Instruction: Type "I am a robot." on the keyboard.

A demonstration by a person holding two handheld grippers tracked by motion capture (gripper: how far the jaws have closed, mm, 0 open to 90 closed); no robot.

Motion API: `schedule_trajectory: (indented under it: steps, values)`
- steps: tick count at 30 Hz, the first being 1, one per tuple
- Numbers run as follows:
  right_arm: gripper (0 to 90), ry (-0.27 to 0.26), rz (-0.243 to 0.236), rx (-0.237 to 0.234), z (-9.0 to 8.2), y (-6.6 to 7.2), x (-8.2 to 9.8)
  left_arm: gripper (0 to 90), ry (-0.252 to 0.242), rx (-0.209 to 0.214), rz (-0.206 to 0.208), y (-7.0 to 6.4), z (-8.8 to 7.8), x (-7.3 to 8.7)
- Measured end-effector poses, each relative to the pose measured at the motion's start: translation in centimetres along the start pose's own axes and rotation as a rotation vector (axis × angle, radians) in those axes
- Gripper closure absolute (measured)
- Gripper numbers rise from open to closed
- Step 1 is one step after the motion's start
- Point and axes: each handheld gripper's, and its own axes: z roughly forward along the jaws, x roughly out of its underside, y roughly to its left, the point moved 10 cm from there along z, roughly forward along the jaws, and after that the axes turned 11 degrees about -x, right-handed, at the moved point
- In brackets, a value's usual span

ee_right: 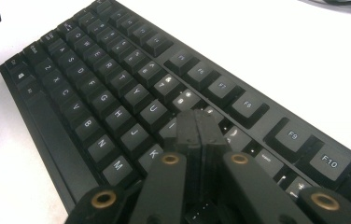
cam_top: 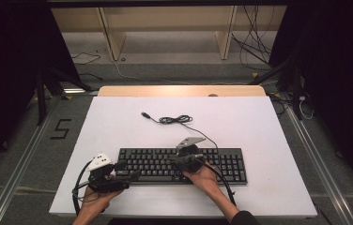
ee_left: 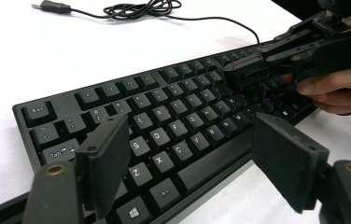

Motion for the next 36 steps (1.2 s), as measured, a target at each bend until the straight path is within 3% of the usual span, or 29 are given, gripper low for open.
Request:
schedule_trajectory:
  steps: [17,24,30,36]
  values:
    - [90.0,0.001,0.0,-0.003,0.05,0.06,0.02,27.8,0.0,0.001,0.001,-0.02,0.0,0.0]
    - [90.0,0.02,-0.022,0.029,0.31,-0.04,0.25,27.8,-0.002,0.0,-0.003,-0.05,0.03,-0.02]
    - [90.0,0.02,-0.016,0.027,0.29,-0.05,0.26,27.8,-0.004,-0.001,-0.007,0.0,0.03,-0.04]
    - [90.0,-0.025,0.009,0.011,-0.38,0.02,-0.36,27.8,-0.002,-0.003,-0.003,0.18,-0.05,-0.05]
